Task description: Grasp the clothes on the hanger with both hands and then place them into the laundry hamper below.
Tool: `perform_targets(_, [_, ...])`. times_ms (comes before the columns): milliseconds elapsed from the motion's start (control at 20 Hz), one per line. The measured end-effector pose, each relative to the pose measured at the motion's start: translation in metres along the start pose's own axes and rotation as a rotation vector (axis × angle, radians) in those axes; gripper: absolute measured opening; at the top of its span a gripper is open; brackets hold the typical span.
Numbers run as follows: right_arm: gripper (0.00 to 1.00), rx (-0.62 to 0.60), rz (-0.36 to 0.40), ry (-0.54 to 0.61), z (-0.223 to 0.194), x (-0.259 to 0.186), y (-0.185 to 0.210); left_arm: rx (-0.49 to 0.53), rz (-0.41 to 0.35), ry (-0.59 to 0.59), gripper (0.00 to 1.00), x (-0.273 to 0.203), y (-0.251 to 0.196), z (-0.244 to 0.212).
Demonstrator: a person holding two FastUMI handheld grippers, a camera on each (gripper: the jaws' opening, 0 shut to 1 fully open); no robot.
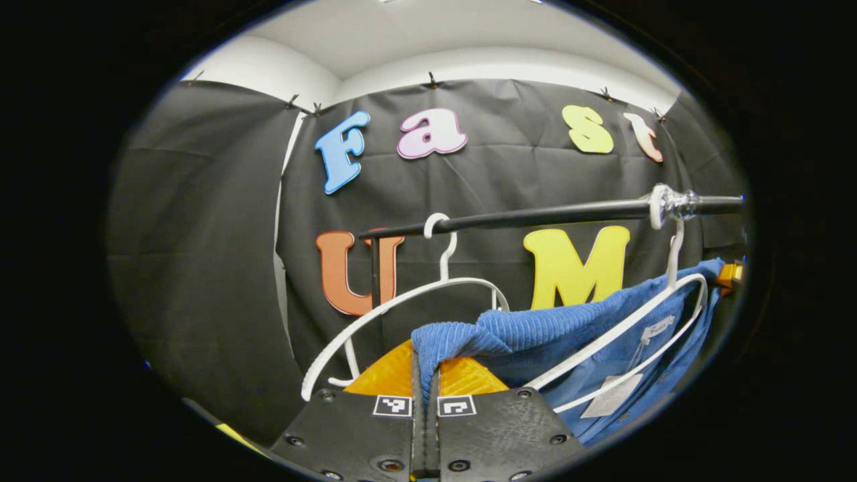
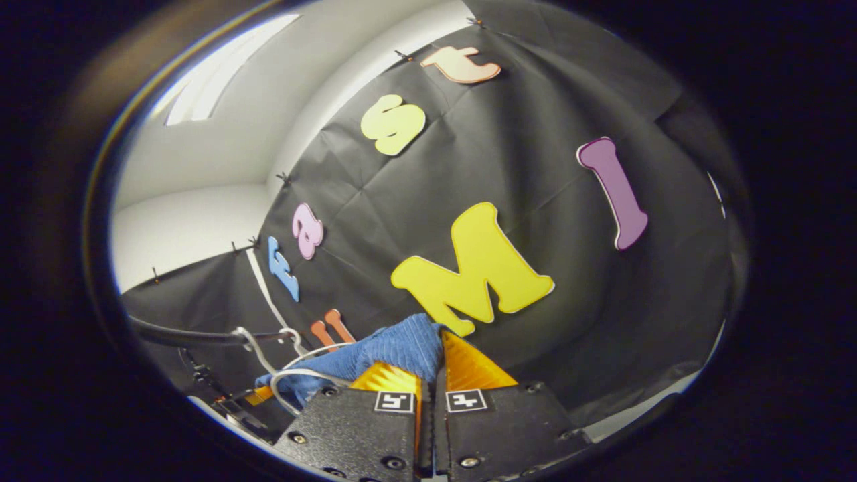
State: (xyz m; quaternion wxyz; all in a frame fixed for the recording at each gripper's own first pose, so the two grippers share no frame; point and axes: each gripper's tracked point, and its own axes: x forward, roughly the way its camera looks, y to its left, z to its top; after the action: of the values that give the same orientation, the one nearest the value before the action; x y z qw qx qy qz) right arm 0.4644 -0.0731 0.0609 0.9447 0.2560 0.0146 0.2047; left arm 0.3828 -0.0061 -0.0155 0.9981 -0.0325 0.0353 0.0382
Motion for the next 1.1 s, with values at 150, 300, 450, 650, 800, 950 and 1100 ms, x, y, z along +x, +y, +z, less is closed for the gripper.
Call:
perform_targets(150, [0.05, -0.120, -0.060, 0.050, -0.027, 0.003, -0.004, -0.059, 0.022, 0.040, 0.00, -0.009, 0.007, -0.029])
perform_targets(300, [0.05, -0.130, -0.048, 0.114, -0.056, 0.012, 0.001, -0.113, 0.044, 0.094, 0.00, -0.012, 0.015, -0.057])
perform_targets(450, [0.05, -0.039, -0.048, 0.171, -0.077, 0.018, -0.009, -0.143, 0.054, 0.135, 0.00, -0.017, 0.023, -0.080])
perform_targets(650, [0.05, 0.028, -0.085, 0.253, -0.120, 0.019, -0.029, -0.149, 0.071, 0.195, 0.00, -0.024, 0.027, -0.117])
perform_targets(800, [0.05, 0.036, -0.122, 0.305, -0.153, 0.009, -0.044, -0.149, 0.087, 0.258, 0.00, -0.036, 0.027, -0.149])
perform_targets(950, [0.04, 0.028, -0.137, 0.342, -0.180, -0.001, -0.046, -0.128, 0.076, 0.312, 0.00, -0.046, 0.022, -0.174])
perform_targets(1100, [0.05, 0.009, -0.137, 0.361, -0.203, -0.014, -0.037, -0.122, 0.046, 0.350, 0.00, -0.059, 0.008, -0.194])
